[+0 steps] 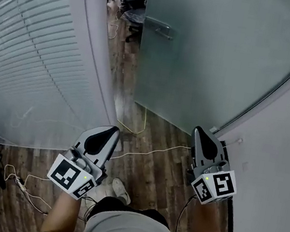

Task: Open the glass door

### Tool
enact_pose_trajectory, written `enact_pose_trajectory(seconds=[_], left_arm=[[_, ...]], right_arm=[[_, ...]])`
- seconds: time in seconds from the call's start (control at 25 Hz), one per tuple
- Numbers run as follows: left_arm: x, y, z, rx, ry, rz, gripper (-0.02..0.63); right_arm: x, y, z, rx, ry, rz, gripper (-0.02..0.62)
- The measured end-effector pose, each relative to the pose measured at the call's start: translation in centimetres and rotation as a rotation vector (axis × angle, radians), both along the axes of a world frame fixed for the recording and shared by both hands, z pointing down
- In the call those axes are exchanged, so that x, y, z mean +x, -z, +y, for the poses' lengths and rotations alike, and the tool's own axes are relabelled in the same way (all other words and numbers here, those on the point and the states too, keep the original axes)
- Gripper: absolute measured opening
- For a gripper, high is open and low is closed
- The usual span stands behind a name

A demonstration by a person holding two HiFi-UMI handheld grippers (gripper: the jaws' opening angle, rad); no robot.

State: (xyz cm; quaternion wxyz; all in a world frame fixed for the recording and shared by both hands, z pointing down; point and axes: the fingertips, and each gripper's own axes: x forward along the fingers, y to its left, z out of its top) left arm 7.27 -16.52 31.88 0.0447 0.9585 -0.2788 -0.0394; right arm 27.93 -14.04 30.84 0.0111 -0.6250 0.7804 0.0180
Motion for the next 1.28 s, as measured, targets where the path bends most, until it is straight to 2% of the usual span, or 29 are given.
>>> enact_pose_trajectory(seconds=[0.16, 0.44, 0.76, 1.04, 1.28], left_arm=[[0.1, 1.3, 2.8, -0.006, 0.009, 0.005, 0.0], [0.6, -0.1, 11.5, 0.015, 0.0, -0.029, 0.0], [-0.2, 0.3, 17.9, 0.013, 0.001, -0.057, 0.0], [-2.0, 0.5, 20.2, 0.006, -0.015, -0.067, 0.0], [-5.1, 0.4, 20.1, 0.026, -0.043, -0.06, 0.0]], right_arm=[[0.4, 1.7, 3.8, 0.005, -0.001, 0.004, 0.002], [0.7, 0.1, 13.7, 0.037, 0.006, -0.012, 0.002], [-0.3, -0.1, 20.4, 0.034, 0.013, -0.037, 0.002], [-1.5, -0.4, 23.9, 0.03, -0.036, -0.058, 0.002], [-5.0, -0.5, 24.6, 0.028, -0.081, -0.064, 0.002]])
